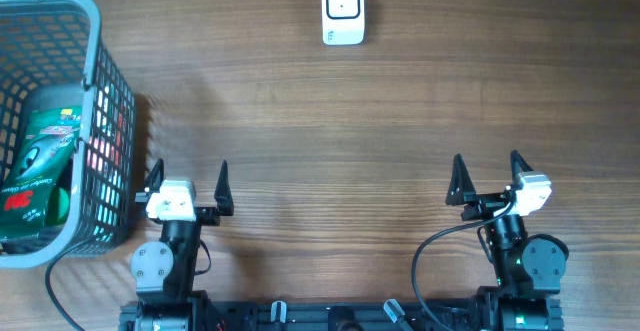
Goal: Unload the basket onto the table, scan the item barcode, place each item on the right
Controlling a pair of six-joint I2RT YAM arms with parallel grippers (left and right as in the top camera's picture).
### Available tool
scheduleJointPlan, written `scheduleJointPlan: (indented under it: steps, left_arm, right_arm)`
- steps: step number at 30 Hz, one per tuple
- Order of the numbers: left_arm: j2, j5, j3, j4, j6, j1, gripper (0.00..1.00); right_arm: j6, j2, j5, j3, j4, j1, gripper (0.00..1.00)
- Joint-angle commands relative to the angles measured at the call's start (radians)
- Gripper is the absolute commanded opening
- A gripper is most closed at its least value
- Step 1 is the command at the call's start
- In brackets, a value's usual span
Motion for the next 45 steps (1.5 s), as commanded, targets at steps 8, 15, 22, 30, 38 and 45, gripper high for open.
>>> scheduleJointPlan:
  steps: [8, 15, 22, 30, 38, 45]
  left_arm:
    - [-0.008, -0.010, -0.009, 0.001, 0.012, 0.006, 1.00]
    - [-0.008, -0.010, -0.009, 0.001, 0.012, 0.006, 1.00]
    - [-0.008, -0.010, -0.009, 0.001, 0.012, 0.006, 1.00]
    - [-0.008, -0.010, -0.009, 0.001, 0.012, 0.006, 1.00]
    - [-0.008, 0.275, -0.009, 0.045, -0.117, 0.003, 1.00]
    - [-0.006, 0.388, 0.071, 0.097, -0.221, 0.003, 1.00]
  right_arm:
    - [0.006, -0.010, 0.010, -0.001, 0.003, 0.003, 1.00]
    - [0.007, -0.010, 0.010, -0.001, 0.003, 0.003, 1.00]
    - [0.007, -0.010, 0.010, -0.001, 0.003, 0.003, 1.00]
    - [0.006, -0.010, 0.010, -0.001, 0.003, 0.003, 1.00]
    - [0.007, -0.010, 0.010, -0.001, 0.003, 0.003, 1.00]
    - [0.007, -0.010, 0.010, -0.001, 0.003, 0.003, 1.00]
